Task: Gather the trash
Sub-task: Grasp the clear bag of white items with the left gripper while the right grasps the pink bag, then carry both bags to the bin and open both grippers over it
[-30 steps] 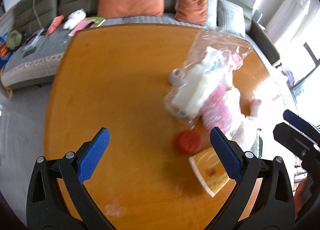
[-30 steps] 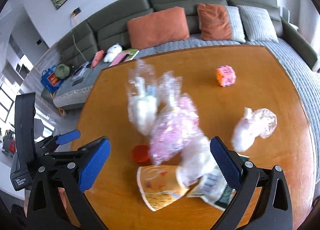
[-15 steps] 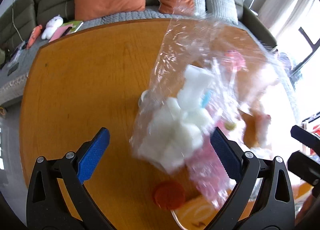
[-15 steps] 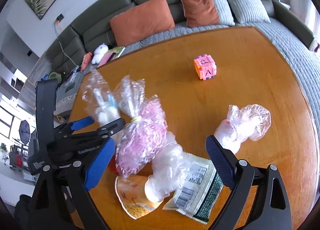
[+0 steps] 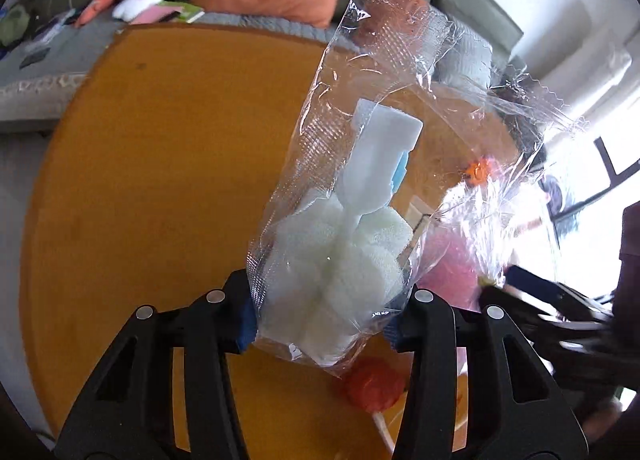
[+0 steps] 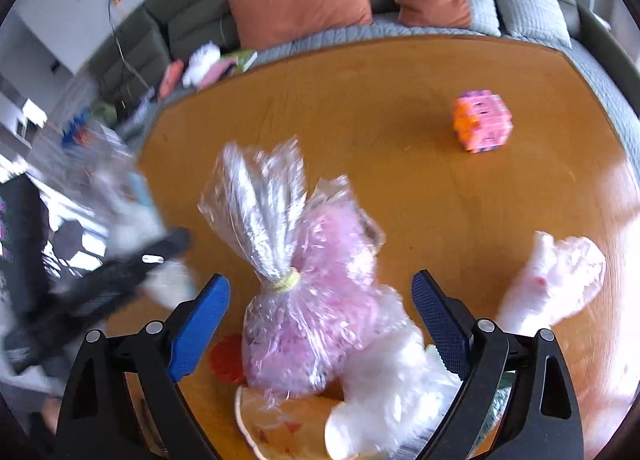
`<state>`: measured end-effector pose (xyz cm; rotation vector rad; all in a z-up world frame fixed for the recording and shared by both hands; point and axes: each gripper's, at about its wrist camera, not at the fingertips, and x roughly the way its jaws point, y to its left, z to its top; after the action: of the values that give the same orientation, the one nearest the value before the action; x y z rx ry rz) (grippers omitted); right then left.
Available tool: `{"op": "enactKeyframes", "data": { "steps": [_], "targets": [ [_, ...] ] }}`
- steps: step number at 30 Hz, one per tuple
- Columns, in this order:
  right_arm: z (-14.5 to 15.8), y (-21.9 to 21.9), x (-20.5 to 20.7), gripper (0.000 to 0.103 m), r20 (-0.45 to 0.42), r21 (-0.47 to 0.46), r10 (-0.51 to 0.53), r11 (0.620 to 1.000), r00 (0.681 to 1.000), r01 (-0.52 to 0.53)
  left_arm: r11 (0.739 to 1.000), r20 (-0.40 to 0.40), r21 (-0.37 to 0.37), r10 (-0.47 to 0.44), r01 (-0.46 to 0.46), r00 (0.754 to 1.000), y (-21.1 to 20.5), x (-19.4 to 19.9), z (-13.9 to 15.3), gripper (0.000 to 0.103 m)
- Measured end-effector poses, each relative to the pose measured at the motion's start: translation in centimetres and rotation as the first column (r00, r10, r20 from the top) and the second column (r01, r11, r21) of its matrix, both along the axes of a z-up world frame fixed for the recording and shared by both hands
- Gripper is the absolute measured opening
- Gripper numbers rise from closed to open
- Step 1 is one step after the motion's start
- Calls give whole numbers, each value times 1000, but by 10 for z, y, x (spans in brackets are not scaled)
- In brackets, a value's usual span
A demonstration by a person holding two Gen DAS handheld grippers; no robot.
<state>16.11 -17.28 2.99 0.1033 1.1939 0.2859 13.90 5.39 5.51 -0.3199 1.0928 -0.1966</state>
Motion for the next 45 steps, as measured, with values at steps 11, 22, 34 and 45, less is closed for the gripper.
{"op": "enactKeyframes", "data": {
  "steps": [11,22,34,45],
  "targets": [
    [34,3,-42,35,94,49,0,999,996,-4,995,58,-76,75,-71,995,47,-48,33,47],
    [78,76,-91,36,154,134,115,982,981,-136,990,126,-52,136,-130,983,114,-124,64,50],
    [92,226,-131,36,179,129,318,930,931,-343,952,125,-34,306,-304,944,243,-207,64,50],
    [65,361,-156,37,87,134,499,852,862,-506,897,52,-4,441,-441,896,340,-258,38,50]
  ]
}}
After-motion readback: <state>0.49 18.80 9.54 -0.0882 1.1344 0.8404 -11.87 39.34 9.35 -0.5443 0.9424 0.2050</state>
